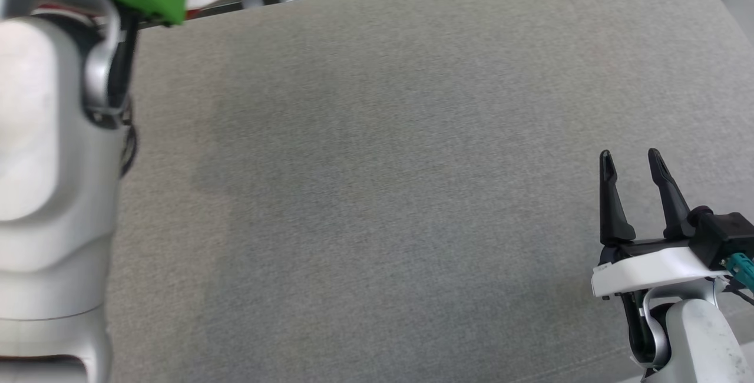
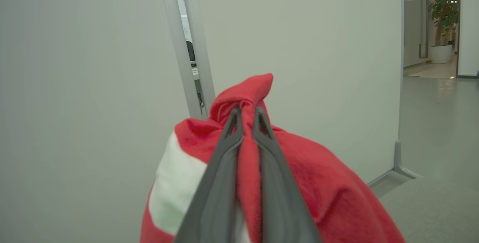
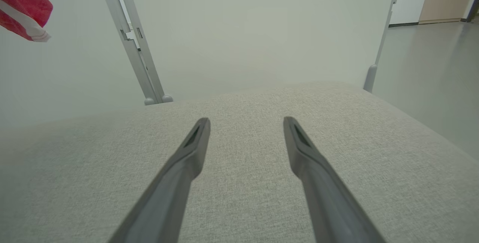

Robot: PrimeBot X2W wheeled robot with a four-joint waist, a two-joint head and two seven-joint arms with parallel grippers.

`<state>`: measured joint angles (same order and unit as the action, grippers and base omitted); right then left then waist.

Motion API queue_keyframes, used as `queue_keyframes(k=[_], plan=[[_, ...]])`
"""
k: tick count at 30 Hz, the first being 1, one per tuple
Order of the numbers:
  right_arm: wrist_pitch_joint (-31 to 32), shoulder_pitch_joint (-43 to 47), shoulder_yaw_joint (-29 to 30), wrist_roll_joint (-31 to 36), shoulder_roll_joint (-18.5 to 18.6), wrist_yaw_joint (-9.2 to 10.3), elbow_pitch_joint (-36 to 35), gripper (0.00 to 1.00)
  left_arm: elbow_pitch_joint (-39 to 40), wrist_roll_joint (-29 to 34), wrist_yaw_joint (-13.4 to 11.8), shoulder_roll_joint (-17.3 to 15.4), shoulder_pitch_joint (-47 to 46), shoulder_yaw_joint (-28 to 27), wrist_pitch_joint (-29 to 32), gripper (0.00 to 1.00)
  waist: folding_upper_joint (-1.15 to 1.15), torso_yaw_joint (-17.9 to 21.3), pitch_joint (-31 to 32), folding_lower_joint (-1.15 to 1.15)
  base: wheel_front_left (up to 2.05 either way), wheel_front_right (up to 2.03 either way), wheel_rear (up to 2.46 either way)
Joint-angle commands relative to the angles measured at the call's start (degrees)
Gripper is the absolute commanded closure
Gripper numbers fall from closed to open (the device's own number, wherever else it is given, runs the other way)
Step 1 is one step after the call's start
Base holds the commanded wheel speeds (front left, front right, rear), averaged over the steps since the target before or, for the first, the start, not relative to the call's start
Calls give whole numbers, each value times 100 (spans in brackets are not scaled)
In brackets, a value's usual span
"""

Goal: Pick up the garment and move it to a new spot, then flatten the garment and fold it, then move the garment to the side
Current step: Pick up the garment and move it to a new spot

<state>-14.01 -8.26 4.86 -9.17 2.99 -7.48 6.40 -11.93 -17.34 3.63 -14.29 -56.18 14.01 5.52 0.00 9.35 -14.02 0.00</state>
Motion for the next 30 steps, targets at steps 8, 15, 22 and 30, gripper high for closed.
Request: queue_keyframes(k=[8,15,22,30], plan=[[-106,-97,-111,-189,-9,-3,155,0,-546,-43,197,708,80,839,-123,100,0,701,-84,0,0,0,0],[-119,-122,-165,-295,-11,-3,219,0,-1449,-252,243,1014,927,1431,-498,100,0,896,-194,0,0,0,0],[-120,-125,-192,-286,-12,-3,182,0,-2275,-466,195,1116,1565,1859,-980,63,0,826,-214,0,0,0,0],[-121,11,-222,-179,-9,-3,206,0,-2431,-832,63,1127,1479,2033,-1734,0,0,515,100,0,0,0,0]])
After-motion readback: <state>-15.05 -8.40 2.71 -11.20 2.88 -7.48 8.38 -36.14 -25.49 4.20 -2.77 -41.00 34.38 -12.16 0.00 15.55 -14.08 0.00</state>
